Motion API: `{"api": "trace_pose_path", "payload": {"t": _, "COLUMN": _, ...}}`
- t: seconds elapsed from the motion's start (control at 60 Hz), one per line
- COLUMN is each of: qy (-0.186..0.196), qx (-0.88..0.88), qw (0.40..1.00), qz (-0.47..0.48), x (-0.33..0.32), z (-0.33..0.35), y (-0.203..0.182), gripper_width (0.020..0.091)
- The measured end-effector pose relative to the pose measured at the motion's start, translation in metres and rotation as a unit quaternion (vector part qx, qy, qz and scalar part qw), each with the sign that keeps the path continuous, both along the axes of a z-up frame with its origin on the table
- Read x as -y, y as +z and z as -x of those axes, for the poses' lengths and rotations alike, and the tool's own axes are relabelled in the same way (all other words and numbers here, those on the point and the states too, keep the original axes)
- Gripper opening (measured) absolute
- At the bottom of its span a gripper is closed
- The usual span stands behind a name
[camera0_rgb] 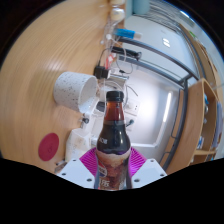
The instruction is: Pour water
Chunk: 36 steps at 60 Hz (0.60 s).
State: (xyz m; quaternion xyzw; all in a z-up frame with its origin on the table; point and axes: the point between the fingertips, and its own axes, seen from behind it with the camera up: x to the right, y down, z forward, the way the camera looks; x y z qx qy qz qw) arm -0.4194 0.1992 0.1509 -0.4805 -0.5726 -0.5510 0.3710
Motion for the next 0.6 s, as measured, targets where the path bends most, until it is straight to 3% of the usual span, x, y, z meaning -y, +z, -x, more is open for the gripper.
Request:
{"api": "trace_pose_path", "payload": {"t": 0.017, "qy": -0.005, "qx": -0.03, "qw": 1.0, "qz": 0.001, "x": 0.002, "z": -0.002, "y": 0.001, "gripper_width": 0.0393}}
{"api": "trace_pose_path", "payload": {"t": 0.183, "qy": -0.048, "qx": -0.29, "qw": 0.956, "qz": 0.022, "x": 0.019, "z": -0.019, "y": -0.009, "gripper_width": 0.0392}}
{"api": "trace_pose_path", "payload": {"t": 0.317, "qy": -0.059, "qx": -0.443, "qw": 0.894, "qz": 0.024, "x": 0.017, "z": -0.029, "y": -0.014, "gripper_width": 0.0393}}
{"api": "trace_pose_path", "payload": {"t": 0.6, "qy": -0.055, "qx": -0.752, "qw": 0.656, "qz": 0.034, "x": 0.005, "z": -0.033, "y": -0.028, "gripper_width": 0.0395}}
